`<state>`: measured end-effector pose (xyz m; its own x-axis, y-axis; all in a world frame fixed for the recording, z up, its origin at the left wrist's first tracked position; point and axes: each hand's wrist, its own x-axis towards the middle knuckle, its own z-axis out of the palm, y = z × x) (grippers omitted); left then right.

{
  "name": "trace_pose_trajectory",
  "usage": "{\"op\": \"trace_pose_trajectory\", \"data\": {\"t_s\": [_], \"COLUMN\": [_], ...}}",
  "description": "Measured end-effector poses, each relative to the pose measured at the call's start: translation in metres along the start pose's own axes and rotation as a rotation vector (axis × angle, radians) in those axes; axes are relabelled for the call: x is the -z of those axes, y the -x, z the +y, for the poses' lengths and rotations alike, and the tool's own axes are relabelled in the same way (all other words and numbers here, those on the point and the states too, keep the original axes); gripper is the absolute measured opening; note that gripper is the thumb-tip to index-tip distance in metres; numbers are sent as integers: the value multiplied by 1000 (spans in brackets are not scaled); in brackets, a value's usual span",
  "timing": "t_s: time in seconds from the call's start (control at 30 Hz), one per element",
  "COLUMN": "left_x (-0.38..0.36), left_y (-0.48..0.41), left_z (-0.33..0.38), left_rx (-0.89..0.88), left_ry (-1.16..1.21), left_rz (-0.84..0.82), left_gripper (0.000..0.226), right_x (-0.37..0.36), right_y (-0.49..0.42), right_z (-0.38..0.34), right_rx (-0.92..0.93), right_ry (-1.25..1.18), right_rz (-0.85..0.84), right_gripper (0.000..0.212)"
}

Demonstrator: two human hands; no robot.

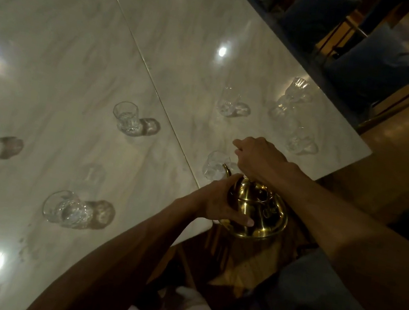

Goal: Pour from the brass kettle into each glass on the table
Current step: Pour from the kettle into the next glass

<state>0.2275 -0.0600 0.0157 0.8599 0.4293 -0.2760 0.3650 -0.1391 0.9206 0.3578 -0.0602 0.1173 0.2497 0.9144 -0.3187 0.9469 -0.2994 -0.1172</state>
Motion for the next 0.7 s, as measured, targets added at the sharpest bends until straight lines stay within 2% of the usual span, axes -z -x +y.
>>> {"op": "trace_pose_trajectory", "data": {"t_s": [0.7], "left_x": [-8], "left_y": [-1], "left_z": [-3], "left_rx": [-5], "left_ry": [-16], "left_rz": [7], "left_gripper": [99], "right_x": [-7], "right_y": [-1], "right_z": [6], "right_rx": [15], "right_ry": [9], "right_rz": [-7], "right_gripper": [27]}}
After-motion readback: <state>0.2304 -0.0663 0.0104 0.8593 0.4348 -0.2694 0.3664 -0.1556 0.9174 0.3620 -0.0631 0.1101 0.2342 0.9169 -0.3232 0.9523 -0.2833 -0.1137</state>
